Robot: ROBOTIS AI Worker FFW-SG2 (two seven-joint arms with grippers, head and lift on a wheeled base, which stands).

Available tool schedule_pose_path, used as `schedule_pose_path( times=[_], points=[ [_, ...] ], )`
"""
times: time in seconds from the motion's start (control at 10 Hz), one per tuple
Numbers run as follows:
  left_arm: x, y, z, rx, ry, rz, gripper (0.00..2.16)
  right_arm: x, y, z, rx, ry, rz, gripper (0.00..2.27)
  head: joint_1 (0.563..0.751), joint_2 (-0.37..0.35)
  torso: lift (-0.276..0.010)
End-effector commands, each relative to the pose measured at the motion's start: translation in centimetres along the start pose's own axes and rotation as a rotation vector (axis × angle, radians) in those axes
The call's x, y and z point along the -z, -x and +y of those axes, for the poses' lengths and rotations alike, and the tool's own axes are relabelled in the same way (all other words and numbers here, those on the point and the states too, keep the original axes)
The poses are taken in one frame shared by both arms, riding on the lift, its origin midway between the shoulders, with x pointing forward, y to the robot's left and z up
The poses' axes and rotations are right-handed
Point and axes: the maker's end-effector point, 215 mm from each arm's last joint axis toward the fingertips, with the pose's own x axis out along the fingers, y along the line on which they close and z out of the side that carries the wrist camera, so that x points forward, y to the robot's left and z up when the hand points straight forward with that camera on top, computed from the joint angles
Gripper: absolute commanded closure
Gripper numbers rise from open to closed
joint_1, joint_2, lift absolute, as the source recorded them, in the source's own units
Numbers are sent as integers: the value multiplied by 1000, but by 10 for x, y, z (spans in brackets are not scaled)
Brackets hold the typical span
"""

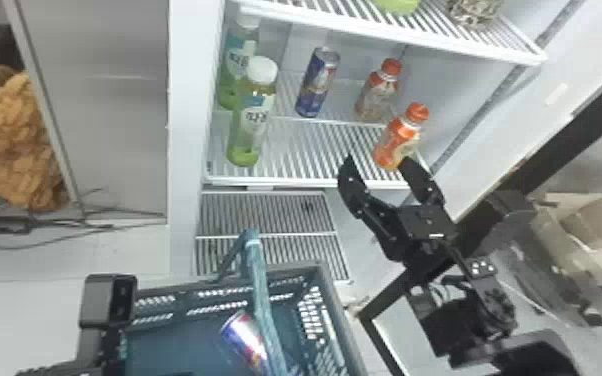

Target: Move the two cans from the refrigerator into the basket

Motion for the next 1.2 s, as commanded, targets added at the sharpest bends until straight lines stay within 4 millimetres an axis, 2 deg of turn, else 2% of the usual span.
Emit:
schedule_pose_path(
  times=[0.0, 0.3, 1.1],
  points=[
    [0, 0, 0, -1, 0, 1, 1162, 2, -12, -7, 10, 1, -30, 117, 695, -350, -276],
    [1, -1, 1, 2, 6, 8, 1162, 12, -39, -14, 14, -17, -73, 122, 695, -350, -276],
    [1, -4, 0, 14, 10, 17, 1162, 42, -102, -16, 11, -21, -98, 121, 695, -350, -276]
  ],
)
